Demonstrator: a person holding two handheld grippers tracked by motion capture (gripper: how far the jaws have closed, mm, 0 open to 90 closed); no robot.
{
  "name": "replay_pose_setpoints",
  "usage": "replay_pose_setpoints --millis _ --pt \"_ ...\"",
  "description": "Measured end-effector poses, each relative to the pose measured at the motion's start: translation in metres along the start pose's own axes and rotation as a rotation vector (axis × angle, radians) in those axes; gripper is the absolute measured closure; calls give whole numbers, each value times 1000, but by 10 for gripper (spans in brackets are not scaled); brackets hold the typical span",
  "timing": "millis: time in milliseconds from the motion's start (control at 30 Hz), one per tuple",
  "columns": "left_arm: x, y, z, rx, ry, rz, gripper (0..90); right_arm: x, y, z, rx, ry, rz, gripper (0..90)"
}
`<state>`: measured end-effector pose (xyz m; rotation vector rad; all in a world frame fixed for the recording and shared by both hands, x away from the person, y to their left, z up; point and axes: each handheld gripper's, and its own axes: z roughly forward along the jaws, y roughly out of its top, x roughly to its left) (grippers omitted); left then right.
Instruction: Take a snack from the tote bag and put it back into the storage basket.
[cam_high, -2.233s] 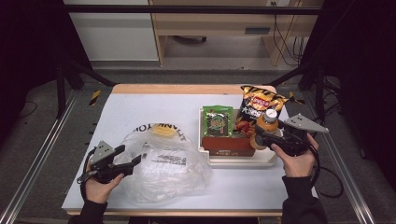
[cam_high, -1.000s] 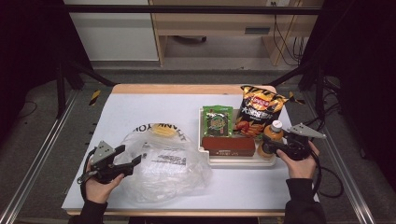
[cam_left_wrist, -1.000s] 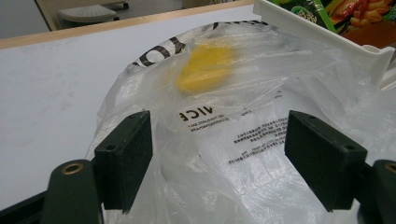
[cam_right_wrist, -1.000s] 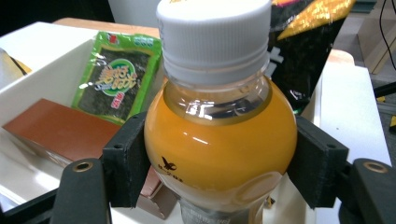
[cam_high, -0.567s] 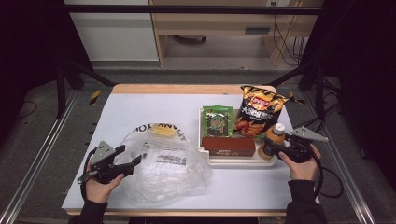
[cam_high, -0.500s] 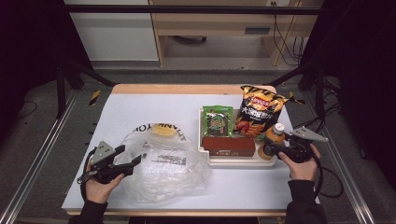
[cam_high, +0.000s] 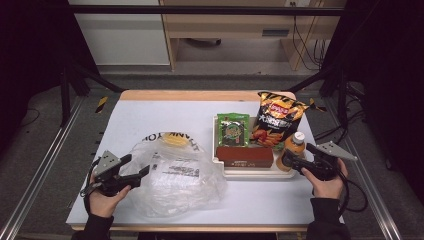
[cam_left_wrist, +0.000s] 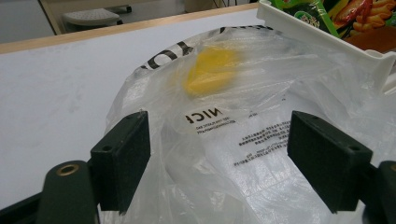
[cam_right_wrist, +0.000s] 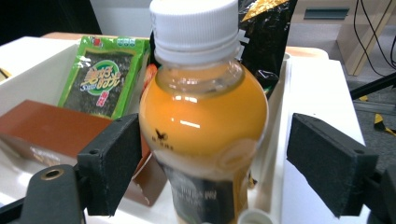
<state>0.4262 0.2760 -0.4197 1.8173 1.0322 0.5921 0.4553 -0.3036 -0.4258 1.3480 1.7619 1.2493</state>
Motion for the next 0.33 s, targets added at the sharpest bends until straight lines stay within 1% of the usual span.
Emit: replay_pose_setpoints --millis 100,333 --pt "2 0 -1 -1 2 -4 206 0 -2 -7 -9 3 8 180" --pt "8 0 -4 -8 11 -24 204 1 -12 -24 12 -8 11 172"
